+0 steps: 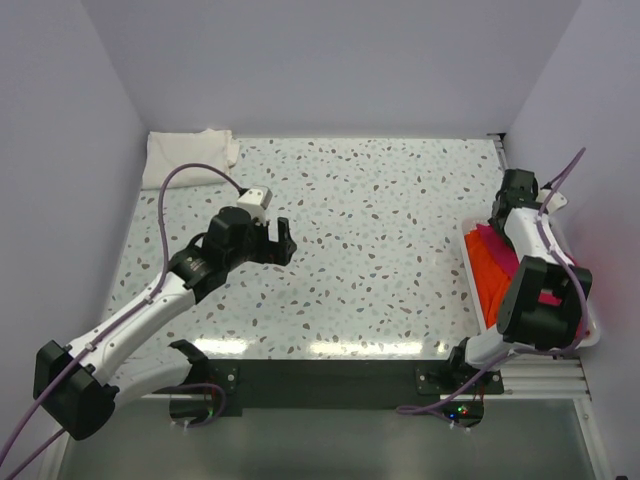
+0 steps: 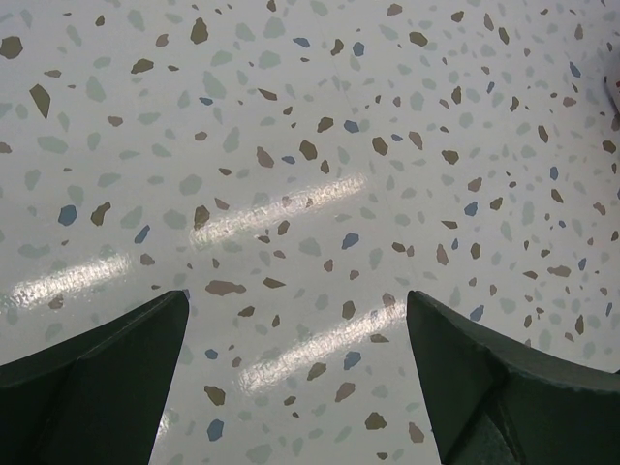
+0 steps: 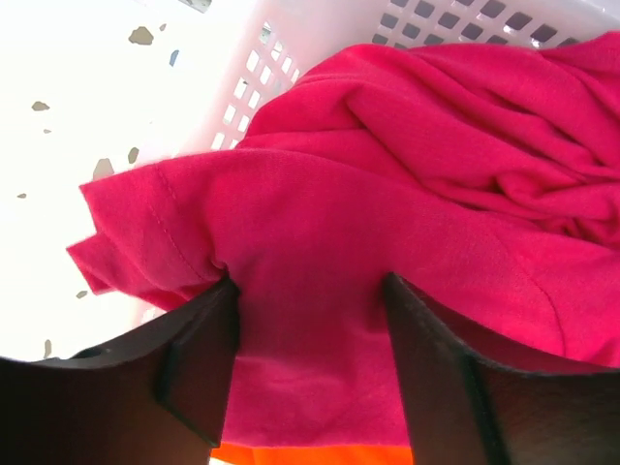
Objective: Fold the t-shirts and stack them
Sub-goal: Grab the tshirt from the pile
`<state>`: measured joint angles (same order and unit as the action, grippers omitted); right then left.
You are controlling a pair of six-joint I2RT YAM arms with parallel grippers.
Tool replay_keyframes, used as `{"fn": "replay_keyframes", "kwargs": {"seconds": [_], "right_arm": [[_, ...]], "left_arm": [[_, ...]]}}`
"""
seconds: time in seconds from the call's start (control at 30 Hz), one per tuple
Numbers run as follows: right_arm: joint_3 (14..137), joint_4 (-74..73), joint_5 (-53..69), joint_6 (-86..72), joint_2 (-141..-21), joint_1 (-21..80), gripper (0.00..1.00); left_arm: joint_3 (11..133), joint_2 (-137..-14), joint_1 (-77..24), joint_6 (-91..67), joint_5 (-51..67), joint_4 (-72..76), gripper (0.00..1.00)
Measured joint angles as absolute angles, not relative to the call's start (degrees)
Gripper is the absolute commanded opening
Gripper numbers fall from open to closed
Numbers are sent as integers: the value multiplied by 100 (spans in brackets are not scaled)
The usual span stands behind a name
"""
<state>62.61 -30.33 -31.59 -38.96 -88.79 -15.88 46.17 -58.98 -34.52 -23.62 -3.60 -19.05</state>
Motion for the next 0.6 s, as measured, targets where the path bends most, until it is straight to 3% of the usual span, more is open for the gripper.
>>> {"fn": "replay_keyframes", "kwargs": {"seconds": [0.1, 0.3, 0.6], "right_arm": [[6208, -3022, -3129, -3940, -8794, -1588, 30], [6187, -3098, -3070, -3870, -8298, -1594, 7], [6434, -3509, -3013, -3636, -7671, -1594, 0]], "left_arm": [[4617, -5927, -3452, -2362, -360, -1905, 100], [4617, -5942, -3452, -2359, -362, -1905, 100], [4633, -5988, -3452, -2355, -362, -1907, 100]]}}
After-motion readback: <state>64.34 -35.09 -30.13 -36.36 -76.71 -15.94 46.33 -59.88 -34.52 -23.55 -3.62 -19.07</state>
